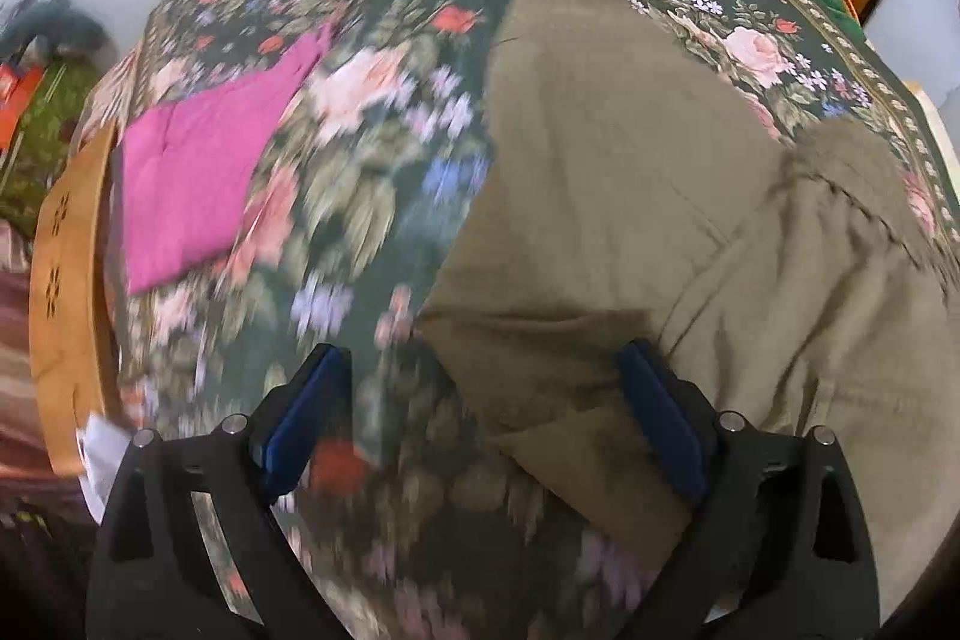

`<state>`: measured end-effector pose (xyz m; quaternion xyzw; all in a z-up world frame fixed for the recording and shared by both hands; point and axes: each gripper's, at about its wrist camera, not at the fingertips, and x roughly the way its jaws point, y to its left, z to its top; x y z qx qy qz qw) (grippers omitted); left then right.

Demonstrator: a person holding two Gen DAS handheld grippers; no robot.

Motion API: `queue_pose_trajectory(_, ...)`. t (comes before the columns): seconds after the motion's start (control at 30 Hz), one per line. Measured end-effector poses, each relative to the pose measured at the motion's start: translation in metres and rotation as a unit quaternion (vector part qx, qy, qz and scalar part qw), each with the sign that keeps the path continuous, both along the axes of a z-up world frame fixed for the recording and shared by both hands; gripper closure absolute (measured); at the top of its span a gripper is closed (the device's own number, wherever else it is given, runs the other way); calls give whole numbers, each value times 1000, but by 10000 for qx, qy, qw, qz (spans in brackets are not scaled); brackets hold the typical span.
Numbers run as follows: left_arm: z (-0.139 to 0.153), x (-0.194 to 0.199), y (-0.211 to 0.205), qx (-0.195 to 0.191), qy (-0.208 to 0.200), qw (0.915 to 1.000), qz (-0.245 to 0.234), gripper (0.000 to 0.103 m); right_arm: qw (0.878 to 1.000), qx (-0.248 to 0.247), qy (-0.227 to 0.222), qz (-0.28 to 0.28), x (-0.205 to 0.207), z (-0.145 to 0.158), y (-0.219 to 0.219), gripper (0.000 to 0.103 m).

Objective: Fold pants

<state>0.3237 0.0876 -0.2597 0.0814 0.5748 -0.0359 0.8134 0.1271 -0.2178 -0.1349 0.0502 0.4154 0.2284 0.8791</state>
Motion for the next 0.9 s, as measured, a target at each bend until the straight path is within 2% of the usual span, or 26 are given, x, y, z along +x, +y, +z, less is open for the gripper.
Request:
queue_pose_trajectory(0.27, 22, -80, 10, -189, -250, 9992, 246, 8, 9997, -71, -172, 161, -12, 8, 6, 20)
queue_pose_trajectory(0.37, 30, -106, 9, -339, -327, 9984, 314, 8, 9995, -147, -221, 191, -13, 4, 10, 20)
queue_pose_trajectory(0.47, 34, -121, 9, -505, -421, 9967, 480, 8, 9996, -47, -84, 274, -8, -7, 12, 21)
queue_pose_trajectory(0.53, 37, -129, 10, -549, -543, 9953, 586, 9, 9993, 95, 139, 330, -3, -15, 12, 30)
queue_pose_trajectory(0.57, 38, -132, 11, -539, -595, 9949, 609, 9, 9990, 152, 254, 327, 0, -19, 12, 39)
queue_pose_trajectory(0.6, 39, -134, 11, -528, -675, 9945, 600, 13, 9985, 218, 393, 315, 3, -23, 13, 48)
queue_pose_trajectory(0.67, 41, -141, 12, -472, -768, 9942, 582, 20, 9972, 321, 591, 328, 8, -33, 14, 56)
queue_pose_trajectory(0.8, 42, -150, 24, -278, -866, 9931, 735, 33, 9973, 124, 609, 393, 4, -42, 19, 62)
queue_pose_trajectory(0.9, 39, -156, 38, -309, -862, 9915, 926, 34, 9975, -41, 540, 462, 0, -45, 22, 63)
